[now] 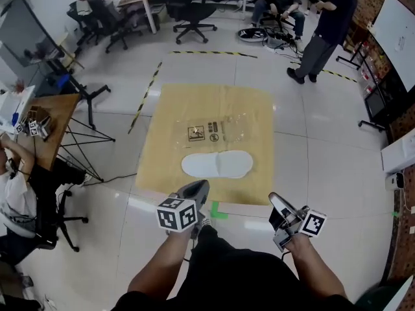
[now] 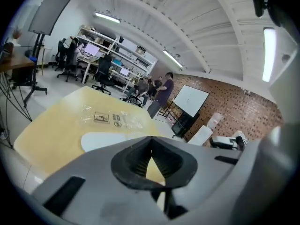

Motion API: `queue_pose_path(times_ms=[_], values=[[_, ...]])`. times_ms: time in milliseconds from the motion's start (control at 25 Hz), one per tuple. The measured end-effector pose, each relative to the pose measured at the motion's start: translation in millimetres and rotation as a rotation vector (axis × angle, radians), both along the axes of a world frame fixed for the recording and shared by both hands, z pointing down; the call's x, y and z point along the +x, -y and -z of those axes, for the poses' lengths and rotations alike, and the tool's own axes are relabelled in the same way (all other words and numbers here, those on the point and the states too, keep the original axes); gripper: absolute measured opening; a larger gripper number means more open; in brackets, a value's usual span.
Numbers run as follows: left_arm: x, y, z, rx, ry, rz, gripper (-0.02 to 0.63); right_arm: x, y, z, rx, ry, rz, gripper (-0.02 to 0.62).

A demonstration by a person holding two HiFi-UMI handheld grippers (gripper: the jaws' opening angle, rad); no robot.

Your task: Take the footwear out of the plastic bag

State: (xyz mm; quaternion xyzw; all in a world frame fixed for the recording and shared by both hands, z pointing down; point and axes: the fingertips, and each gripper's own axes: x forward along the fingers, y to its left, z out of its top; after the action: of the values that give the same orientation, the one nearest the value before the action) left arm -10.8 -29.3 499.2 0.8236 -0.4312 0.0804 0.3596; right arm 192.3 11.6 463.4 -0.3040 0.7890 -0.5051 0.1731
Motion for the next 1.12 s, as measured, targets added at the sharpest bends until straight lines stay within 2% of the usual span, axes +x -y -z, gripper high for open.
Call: queue_pose_path(times_ms=[80, 160, 280, 360, 440, 600, 800, 920, 1120], values=[[25, -61, 3, -0.004, 0.029, -0.015, 0.006, 0, -32, 5, 0.018, -0.04, 0.081, 0.0], [47, -115, 5, -0.008, 0.059, -0.023, 0.006, 2, -64, 5, 0.074, -0.164, 0.163, 0.0], [67, -179, 9, -0.006, 0.103, 0.01, 0.006, 10, -107, 1, 0.17, -0.374, 0.248, 0.0], [73, -213, 15, -0.017, 0.092, 0.053, 0.006, 15, -131, -1, 0.213, -0.475, 0.279, 0.0], [77, -242, 19, -0.039, 0.076, 0.087, 0.006, 19, -154, -3, 0.236, -0.532, 0.298, 0.0], [71, -278, 19, -0.06, 0.082, 0.139, 0.006, 20, -186, -1, 0.256, -0.55, 0.31, 0.0], [51, -289, 33, -0.062, 0.11, 0.195, 0.006, 22, -195, 14, 0.258, -0.555, 0.301, 0.0], [37, -286, 42, -0.048, 0.142, 0.184, 0.006, 23, -200, 22, 0.252, -0.571, 0.275, 0.0], [-1, -278, 64, -0.028, 0.164, 0.112, 0.006, 4, -202, 31, 0.218, -0.61, 0.198, 0.0]])
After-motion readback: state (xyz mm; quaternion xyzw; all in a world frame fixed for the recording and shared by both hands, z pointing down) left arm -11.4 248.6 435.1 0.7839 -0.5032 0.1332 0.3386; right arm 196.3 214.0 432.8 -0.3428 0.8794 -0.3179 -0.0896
